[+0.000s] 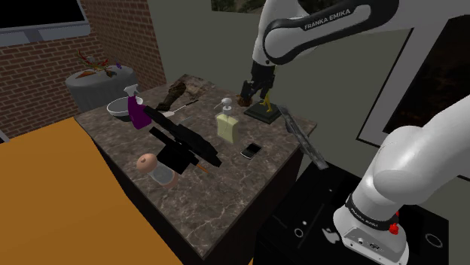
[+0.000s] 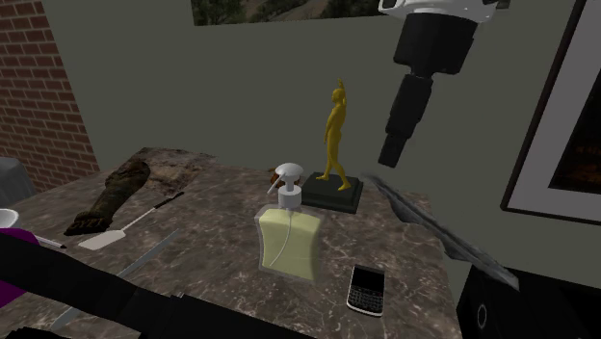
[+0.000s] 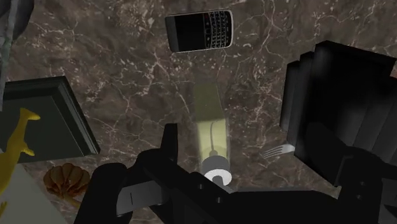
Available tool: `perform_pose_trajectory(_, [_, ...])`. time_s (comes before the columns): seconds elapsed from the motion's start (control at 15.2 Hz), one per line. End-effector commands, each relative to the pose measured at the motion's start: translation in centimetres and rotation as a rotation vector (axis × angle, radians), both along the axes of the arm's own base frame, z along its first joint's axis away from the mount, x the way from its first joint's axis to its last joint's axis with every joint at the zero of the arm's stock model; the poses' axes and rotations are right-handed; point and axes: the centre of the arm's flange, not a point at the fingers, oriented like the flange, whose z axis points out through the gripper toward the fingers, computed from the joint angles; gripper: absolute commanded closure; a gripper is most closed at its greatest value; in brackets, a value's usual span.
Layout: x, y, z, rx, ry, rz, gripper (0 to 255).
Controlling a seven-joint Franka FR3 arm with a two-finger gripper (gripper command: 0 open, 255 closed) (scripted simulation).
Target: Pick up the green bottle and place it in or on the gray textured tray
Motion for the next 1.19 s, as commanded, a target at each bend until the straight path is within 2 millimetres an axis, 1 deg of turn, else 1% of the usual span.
perform_pose_trajectory(0.0, [1.7, -0.3, -2.0, 0.004, -0.005, 0.004, 0])
perform_pose_trajectory(0.66, [10.8, -1.4, -11.4, 0.028, -0.02, 0.022, 0])
perform_pose_trajectory(0.73, [11.4, -1.5, -12.0, 0.029, -0.02, 0.023, 0])
perform_pose_trajectory(1.12, [12.0, -1.3, -15.1, 0.029, -0.02, 0.023, 0])
